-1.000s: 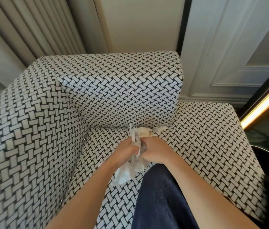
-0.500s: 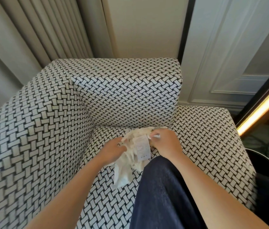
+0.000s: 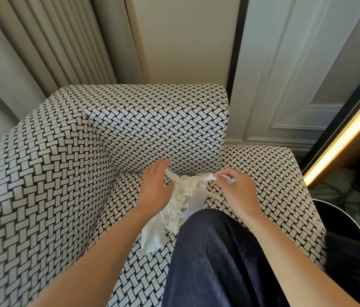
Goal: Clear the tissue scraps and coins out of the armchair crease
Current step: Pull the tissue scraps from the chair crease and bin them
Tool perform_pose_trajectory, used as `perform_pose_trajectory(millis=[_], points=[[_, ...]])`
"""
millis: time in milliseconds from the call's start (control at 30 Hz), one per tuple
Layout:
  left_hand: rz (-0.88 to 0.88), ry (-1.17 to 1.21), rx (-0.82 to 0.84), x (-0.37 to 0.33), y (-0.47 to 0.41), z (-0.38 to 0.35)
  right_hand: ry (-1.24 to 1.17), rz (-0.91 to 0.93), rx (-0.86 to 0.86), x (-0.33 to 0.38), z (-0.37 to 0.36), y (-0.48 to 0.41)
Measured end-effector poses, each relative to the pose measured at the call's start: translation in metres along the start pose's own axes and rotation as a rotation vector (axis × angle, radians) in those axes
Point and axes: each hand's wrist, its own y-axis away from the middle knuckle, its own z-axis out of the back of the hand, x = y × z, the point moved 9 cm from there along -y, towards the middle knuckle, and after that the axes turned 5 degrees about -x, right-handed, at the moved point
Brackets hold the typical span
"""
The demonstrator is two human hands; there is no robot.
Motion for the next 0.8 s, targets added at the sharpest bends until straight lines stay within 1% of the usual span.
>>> perform_pose_trajectory(millis=[100,167,233,333,400,433,533,700,800], points=[[-0.059,-0.113,-0.013,-0.015,-0.003,-0.01,-0.013,0.021,0.001,0.004,0.021,-0.005],[-0.075,-0.194,0.011,-0.021,-0.005,-0.017,-0.047,0.028,0.002,0.009,0.034,-0.007],[-0.108,-0.321,0.088,-0.027,-0.007,-0.031,-0.09,0.021,0.008,0.013,0.048,-0.009],[-0.167,-0.556,0.273,-0.029,-0.008,-0.058,-0.149,0.013,0.002,0.017,0.069,-0.01],[-0.155,-0.582,0.365,-0.027,-0.007,-0.071,-0.163,0.004,0.005,0.019,0.077,-0.01],[-0.137,-0.571,0.379,-0.028,-0.008,-0.075,-0.164,0.0,0.006,0.019,0.081,-0.01],[-0.086,-0.567,0.339,-0.029,-0.012,-0.077,-0.16,-0.017,0.024,0.017,0.085,-0.011],[-0.067,-0.626,0.303,-0.033,-0.015,-0.079,-0.119,-0.014,0.059,0.01,0.09,-0.01],[0.002,-0.6,0.28,-0.03,-0.018,-0.069,-0.088,-0.032,0.051,0.006,0.097,-0.006]])
